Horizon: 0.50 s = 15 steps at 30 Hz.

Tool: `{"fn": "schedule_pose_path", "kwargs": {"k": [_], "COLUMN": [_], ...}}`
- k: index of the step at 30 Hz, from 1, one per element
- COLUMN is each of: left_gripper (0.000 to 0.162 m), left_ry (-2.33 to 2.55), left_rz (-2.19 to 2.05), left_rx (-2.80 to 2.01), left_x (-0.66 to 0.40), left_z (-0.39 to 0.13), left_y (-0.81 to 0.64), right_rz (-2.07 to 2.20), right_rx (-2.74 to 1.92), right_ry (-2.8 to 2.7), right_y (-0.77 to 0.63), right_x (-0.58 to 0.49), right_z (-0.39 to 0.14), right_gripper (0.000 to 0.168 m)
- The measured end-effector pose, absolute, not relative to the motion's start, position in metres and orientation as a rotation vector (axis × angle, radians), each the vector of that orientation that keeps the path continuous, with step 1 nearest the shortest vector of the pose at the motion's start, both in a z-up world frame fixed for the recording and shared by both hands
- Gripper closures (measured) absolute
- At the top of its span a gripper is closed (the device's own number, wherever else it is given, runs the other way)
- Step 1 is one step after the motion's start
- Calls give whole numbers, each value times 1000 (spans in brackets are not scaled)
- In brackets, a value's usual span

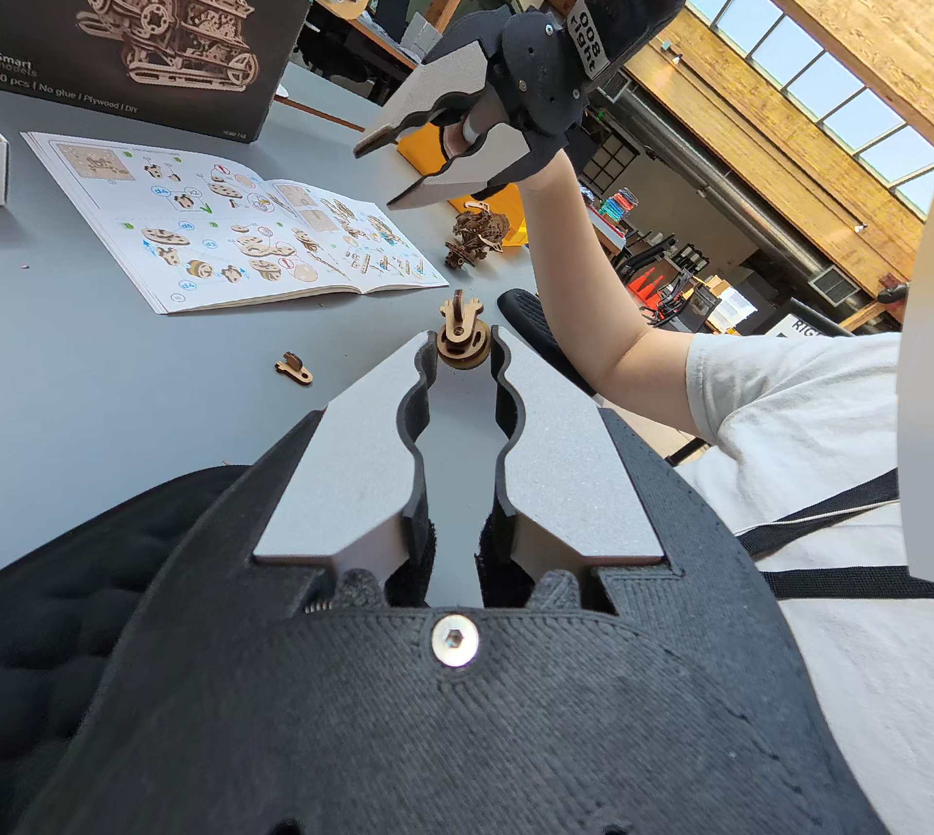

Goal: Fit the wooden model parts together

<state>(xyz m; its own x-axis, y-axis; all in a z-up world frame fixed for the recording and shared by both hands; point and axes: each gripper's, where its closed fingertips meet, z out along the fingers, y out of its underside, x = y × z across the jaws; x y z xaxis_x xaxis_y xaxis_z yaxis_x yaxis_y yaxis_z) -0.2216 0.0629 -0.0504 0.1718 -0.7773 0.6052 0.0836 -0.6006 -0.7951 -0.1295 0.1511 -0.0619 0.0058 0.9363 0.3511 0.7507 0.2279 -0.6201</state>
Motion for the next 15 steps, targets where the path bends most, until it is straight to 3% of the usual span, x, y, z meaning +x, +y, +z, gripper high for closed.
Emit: {"fn": "schedule_pose_path", "kwargs": {"k": [6, 15], "left_gripper": [143, 143], "left_ry": [754, 675], "left_rz": [-1384, -1340], "left_rx": [-1658, -1656], "left_x": [-223, -221], "left_z": [-39, -34], "left_y": [76, 98], "right_rz": [646, 797], "right_rx": [-1579, -1818], "right_ry": [-1568, -1542], "right_y": [149, 128], "right_x": [-133, -182], "right_z": [-44, -125], "right_gripper": [146, 149]}}
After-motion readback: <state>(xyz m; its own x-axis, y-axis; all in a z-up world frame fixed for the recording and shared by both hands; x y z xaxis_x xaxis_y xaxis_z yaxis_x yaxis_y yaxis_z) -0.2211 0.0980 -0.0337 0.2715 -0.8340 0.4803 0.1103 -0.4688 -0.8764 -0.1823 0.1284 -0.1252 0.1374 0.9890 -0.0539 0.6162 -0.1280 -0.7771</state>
